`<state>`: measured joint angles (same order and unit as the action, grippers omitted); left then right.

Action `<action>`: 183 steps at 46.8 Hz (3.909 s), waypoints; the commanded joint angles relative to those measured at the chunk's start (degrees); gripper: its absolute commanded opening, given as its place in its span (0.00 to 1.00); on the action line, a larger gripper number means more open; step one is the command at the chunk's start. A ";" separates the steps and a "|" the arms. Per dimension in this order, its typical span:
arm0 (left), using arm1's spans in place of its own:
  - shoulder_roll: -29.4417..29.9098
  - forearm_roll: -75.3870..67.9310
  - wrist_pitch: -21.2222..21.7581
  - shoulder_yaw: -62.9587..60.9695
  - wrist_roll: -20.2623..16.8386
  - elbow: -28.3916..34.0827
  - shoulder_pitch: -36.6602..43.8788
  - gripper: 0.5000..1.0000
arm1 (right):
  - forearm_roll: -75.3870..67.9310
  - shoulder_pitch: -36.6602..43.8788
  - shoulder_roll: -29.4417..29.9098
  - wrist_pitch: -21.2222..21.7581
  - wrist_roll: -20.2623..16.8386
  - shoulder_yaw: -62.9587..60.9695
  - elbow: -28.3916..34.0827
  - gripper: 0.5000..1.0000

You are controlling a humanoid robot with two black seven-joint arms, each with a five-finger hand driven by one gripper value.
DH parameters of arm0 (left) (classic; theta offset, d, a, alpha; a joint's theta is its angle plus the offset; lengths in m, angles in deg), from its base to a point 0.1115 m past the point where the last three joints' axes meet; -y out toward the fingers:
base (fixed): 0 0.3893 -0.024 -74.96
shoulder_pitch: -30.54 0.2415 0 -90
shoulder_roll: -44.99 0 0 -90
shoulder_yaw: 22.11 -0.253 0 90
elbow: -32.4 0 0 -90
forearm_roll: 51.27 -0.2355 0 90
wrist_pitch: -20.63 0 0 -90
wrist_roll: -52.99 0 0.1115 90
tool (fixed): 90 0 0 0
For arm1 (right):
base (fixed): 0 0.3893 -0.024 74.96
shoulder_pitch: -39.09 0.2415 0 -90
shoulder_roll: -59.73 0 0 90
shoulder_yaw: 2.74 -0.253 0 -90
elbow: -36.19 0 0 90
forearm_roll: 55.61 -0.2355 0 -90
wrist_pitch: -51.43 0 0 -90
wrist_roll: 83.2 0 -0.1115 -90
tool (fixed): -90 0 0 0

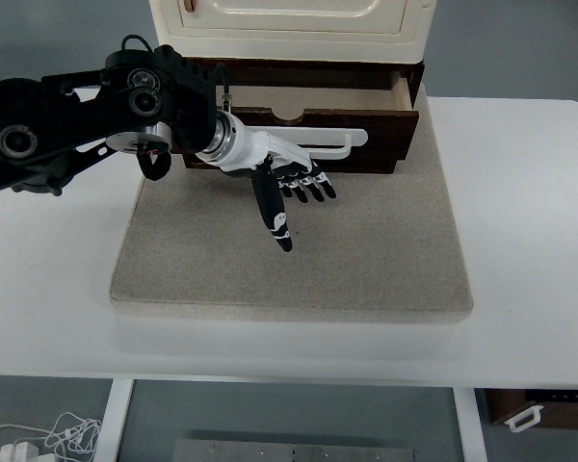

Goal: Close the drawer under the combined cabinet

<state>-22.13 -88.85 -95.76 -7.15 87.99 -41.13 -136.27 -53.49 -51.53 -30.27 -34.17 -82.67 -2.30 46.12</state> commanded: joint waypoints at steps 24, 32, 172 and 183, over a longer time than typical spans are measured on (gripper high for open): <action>-1.61 -1.89 0.37 3.32 -0.11 7.35 0.25 1.00 | -0.02 0.00 0.00 0.00 0.00 0.00 0.00 0.90; -1.61 -3.91 0.46 3.76 -0.37 8.93 0.61 1.00 | -0.02 0.00 0.00 0.00 0.00 0.00 0.00 0.90; -0.82 20.08 15.67 52.72 -38.43 42.67 -3.26 1.00 | -0.02 0.00 0.00 0.00 0.00 -0.09 0.00 0.90; -0.91 25.88 17.34 51.75 -38.52 50.32 -2.03 1.00 | -0.02 0.00 0.00 0.00 0.00 -0.09 0.00 0.90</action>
<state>-22.92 -64.03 -78.46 44.73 49.47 7.15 -138.81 -53.49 -51.52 -30.27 -34.20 -82.65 -2.32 46.12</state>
